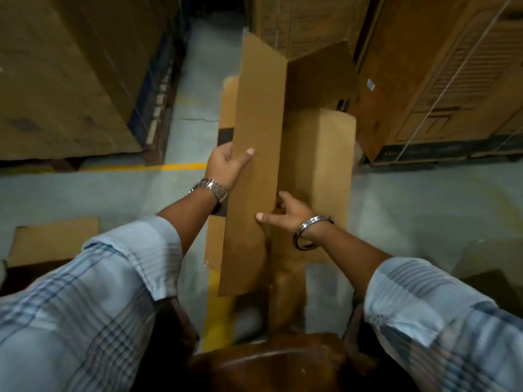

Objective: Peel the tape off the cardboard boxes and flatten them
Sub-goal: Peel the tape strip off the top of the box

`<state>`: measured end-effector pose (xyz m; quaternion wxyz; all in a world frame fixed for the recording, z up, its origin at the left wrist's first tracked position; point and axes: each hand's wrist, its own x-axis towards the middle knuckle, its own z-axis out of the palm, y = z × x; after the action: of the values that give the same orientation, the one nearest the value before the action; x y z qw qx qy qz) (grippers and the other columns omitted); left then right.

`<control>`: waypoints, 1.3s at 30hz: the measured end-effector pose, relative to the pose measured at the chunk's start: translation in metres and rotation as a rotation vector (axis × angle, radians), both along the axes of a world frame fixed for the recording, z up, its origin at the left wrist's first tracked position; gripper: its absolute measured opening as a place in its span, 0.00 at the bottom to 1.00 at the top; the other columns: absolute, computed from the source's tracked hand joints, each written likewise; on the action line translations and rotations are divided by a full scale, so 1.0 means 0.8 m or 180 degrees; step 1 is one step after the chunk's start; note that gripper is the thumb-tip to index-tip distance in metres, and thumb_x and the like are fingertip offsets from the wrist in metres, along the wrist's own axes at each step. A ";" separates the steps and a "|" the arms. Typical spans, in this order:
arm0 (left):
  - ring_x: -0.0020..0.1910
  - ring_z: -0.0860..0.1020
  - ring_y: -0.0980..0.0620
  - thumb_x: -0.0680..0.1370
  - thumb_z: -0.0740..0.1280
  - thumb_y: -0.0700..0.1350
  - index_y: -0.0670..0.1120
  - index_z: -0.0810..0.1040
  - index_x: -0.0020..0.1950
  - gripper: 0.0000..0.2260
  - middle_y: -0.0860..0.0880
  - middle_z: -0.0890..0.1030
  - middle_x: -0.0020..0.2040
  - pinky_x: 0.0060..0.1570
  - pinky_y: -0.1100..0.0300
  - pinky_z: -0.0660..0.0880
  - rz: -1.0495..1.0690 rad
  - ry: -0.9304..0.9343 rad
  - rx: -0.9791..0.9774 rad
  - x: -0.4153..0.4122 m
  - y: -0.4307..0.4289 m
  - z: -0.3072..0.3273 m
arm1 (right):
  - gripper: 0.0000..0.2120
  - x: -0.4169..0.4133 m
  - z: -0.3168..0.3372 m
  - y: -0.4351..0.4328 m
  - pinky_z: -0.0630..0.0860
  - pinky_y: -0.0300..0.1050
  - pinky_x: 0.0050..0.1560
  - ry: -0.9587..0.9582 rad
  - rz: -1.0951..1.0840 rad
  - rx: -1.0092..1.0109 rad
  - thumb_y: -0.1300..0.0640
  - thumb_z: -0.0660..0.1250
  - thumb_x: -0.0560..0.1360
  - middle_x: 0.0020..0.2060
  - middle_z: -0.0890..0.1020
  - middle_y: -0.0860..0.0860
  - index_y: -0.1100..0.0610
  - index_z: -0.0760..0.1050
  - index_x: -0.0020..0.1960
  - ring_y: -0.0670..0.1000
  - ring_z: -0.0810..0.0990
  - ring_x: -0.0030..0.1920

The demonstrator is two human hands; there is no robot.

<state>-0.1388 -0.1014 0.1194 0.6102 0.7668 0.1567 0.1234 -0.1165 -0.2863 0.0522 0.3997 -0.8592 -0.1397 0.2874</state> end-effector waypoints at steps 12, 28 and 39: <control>0.46 0.85 0.43 0.79 0.70 0.53 0.48 0.81 0.45 0.09 0.44 0.86 0.47 0.46 0.47 0.83 0.0237 -0.0881 -0.0086 -0.024 -0.014 0.151 | 0.06 -0.013 0.151 -0.008 0.81 0.43 0.40 0.0359 -0.1680 0.2735 0.67 0.68 0.77 0.46 0.85 0.53 0.57 0.78 0.48 0.48 0.83 0.41; 0.26 0.64 0.49 0.81 0.67 0.55 0.45 0.69 0.31 0.22 0.46 0.68 0.28 0.27 0.60 0.60 0.0005 -0.1185 -0.0052 -0.020 -0.013 0.156 | 0.29 -0.015 0.159 0.019 0.81 0.58 0.56 0.0671 -0.1051 0.2871 0.55 0.82 0.67 0.55 0.86 0.54 0.54 0.76 0.64 0.57 0.85 0.57; 0.56 0.75 0.45 0.82 0.60 0.53 0.47 0.76 0.58 0.12 0.47 0.77 0.56 0.55 0.49 0.73 0.1197 -0.1192 0.1977 -0.024 0.007 0.158 | 0.15 -0.019 0.217 0.037 0.84 0.45 0.43 -0.0219 -0.1603 0.2970 0.60 0.80 0.68 0.43 0.88 0.49 0.55 0.80 0.52 0.47 0.87 0.41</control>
<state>-0.1582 -0.0955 0.2462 0.3343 0.8368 0.1356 0.4117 -0.1320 -0.2570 0.2259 0.7913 -0.6059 -0.0552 0.0614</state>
